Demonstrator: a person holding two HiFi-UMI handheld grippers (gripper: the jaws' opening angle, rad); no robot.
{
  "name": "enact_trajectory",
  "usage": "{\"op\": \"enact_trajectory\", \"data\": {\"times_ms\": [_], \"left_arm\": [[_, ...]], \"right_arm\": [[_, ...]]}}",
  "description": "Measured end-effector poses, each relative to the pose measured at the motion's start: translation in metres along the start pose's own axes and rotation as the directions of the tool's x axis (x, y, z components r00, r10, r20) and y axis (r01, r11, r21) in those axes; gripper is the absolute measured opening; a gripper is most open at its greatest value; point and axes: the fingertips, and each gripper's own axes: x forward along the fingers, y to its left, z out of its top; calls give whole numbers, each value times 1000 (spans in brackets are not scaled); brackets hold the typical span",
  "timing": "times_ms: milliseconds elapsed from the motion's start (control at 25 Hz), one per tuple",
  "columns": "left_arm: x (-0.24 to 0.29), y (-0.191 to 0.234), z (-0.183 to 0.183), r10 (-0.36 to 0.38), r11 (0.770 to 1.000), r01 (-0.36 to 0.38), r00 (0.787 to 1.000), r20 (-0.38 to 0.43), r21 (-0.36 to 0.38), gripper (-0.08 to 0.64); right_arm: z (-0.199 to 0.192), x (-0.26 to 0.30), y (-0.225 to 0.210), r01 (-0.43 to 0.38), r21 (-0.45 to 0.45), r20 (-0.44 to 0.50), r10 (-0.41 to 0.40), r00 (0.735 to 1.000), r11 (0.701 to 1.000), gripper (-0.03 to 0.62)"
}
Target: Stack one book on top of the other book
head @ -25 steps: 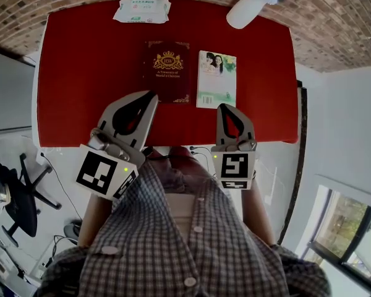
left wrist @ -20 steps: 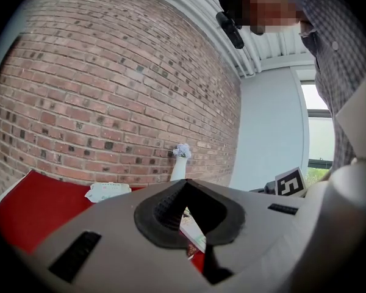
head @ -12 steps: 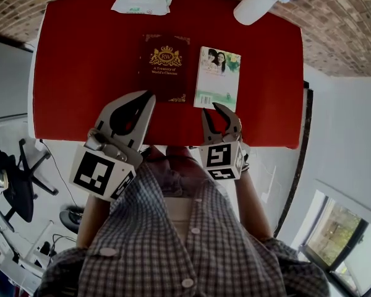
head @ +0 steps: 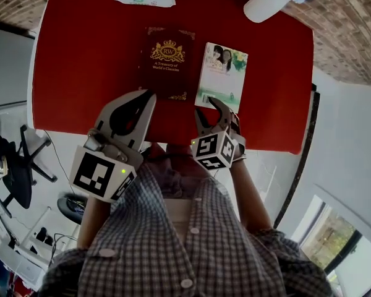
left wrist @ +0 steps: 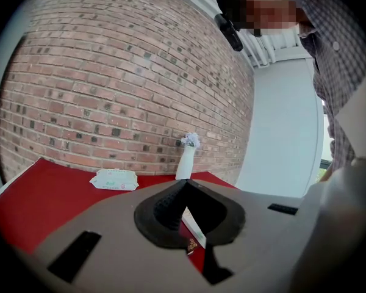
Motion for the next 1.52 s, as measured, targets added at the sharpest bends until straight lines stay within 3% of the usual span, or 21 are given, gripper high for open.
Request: {"op": "enact_trajectory", "data": {"times_ms": [360,760,1000,1240,1400,1520], "left_arm": [[5,1,-6,26,1000,-26,1000,-13,-11,0],[14,-4,-9,16,1000,-16,1000,-23,-15,0],[21,-13,-12,-8,1000,7,999,-39,-12,0],[30,-24,-24,-76,997,72,992,-102,-35,0],[37,-38,-43,-127,991,130,968,-217,3,0],[45,-49,-54,-180,983,180,957,-227,-22,0]], "right_arm": [[-9,20,13,-47,-70,-28,45,999,996,210],[-13,28,11,-62,-19,-8,62,998,998,210],[-13,27,11,-59,-38,22,60,998,998,182],[-8,21,17,-66,-71,35,69,997,995,98],[-4,16,16,-36,-71,40,38,998,997,80],[-1,12,14,-17,-73,45,20,999,997,69]]}}
